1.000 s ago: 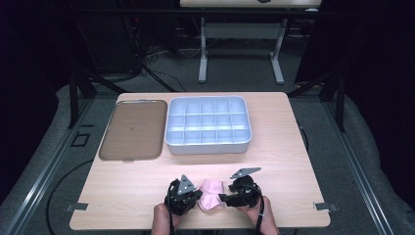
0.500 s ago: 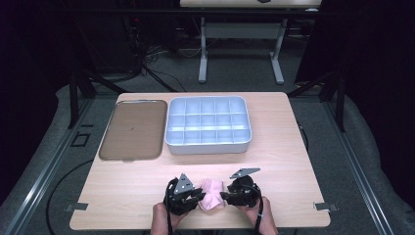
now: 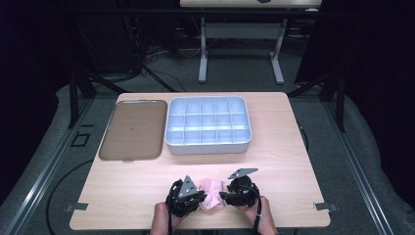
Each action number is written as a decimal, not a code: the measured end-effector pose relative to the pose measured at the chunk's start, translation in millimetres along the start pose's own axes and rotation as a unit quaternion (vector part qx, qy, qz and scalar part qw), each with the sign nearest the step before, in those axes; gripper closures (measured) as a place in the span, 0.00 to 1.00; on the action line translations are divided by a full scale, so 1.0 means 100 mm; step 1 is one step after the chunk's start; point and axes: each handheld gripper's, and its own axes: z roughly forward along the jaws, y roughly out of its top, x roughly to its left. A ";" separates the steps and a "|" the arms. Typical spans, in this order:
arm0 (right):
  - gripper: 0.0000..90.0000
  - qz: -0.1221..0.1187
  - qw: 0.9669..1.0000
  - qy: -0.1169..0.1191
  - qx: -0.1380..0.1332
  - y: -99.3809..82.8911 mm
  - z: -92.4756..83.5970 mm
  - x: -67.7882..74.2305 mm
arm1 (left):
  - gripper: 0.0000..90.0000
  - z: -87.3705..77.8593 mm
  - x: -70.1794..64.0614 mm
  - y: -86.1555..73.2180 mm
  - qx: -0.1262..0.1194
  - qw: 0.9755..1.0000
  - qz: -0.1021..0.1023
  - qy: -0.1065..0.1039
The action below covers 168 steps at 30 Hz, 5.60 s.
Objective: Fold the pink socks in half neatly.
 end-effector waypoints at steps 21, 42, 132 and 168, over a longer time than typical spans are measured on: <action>0.94 0.077 0.992 0.099 -0.009 -0.06 0.05 -0.14 | 1.00 0.09 0.03 -0.11 -0.012 1.000 -0.013 -0.010; 0.95 0.075 0.989 0.115 -0.047 -0.01 -0.19 -0.10 | 1.00 0.16 -0.02 -0.07 -0.024 0.998 -0.049 -0.020; 0.93 -0.051 0.999 0.017 -0.004 0.31 0.18 0.28 | 0.90 0.11 0.32 0.40 -0.035 0.998 -0.025 -0.053; 0.88 -0.084 0.996 -0.006 -0.008 0.18 0.15 0.47 | 0.99 0.28 0.38 0.27 -0.002 1.000 -0.024 -0.001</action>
